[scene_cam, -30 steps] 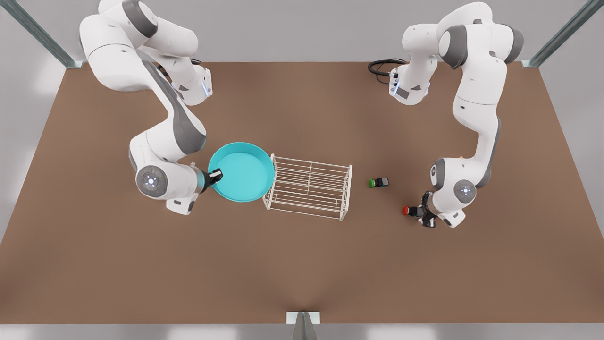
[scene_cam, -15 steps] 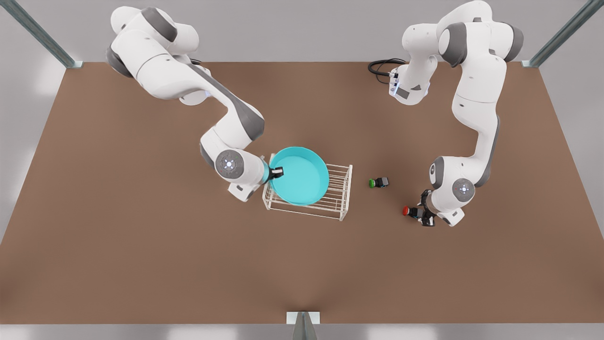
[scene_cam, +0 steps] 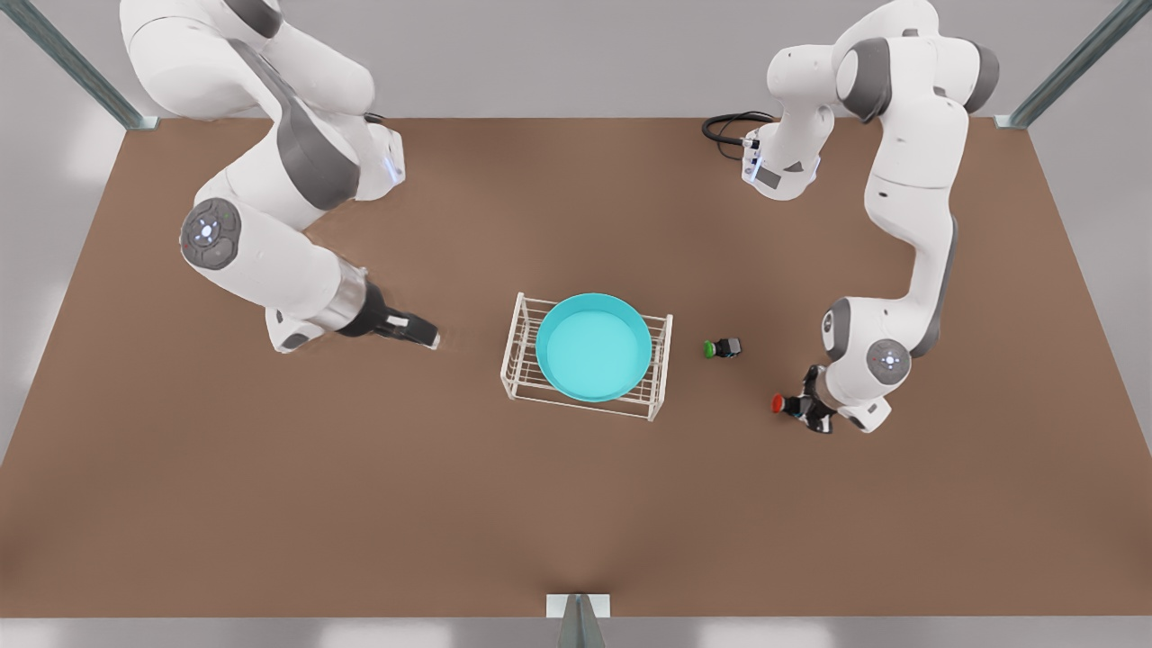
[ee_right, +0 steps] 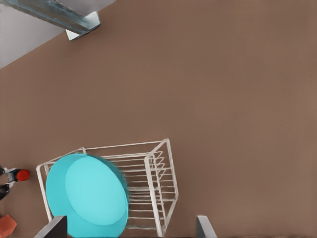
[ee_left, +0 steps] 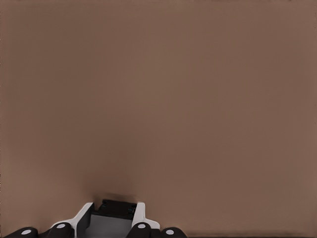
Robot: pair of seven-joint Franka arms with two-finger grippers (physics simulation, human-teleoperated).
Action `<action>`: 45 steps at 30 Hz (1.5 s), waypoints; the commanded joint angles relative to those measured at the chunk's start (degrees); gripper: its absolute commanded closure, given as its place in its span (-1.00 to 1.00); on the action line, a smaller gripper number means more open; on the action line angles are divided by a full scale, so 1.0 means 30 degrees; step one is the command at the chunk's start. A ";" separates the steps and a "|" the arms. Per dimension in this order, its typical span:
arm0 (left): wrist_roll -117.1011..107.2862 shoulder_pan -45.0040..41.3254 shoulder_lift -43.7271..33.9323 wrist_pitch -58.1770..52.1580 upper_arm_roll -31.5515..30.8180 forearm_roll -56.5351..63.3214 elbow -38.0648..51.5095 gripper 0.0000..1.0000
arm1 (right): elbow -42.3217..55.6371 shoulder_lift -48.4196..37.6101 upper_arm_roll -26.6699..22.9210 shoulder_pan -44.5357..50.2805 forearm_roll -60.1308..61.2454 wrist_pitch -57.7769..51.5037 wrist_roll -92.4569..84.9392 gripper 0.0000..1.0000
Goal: Place the plate on the shelf with right arm and place the red button switch in the plate with left arm
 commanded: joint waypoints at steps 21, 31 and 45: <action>-1.1757 -0.2517 -0.2441 -1.3900 -0.5461 -0.0289 0.7583 0.18 | -0.6713 -0.4697 -1.8068 0.9028 -0.0770 0.1123 -1.8174 -1.00; -1.5859 -0.5916 -0.0214 -1.2435 -0.5431 -0.0113 0.9838 0.17 | -0.4163 -0.4404 -1.8830 0.7914 0.0810 0.0243 -1.7706 -1.00; -1.3786 -0.5684 -0.0096 -1.3019 -0.5255 0.2171 1.0395 -1.00 | -0.4075 -0.4111 -1.8801 0.7943 0.0751 0.0243 -1.7910 -1.00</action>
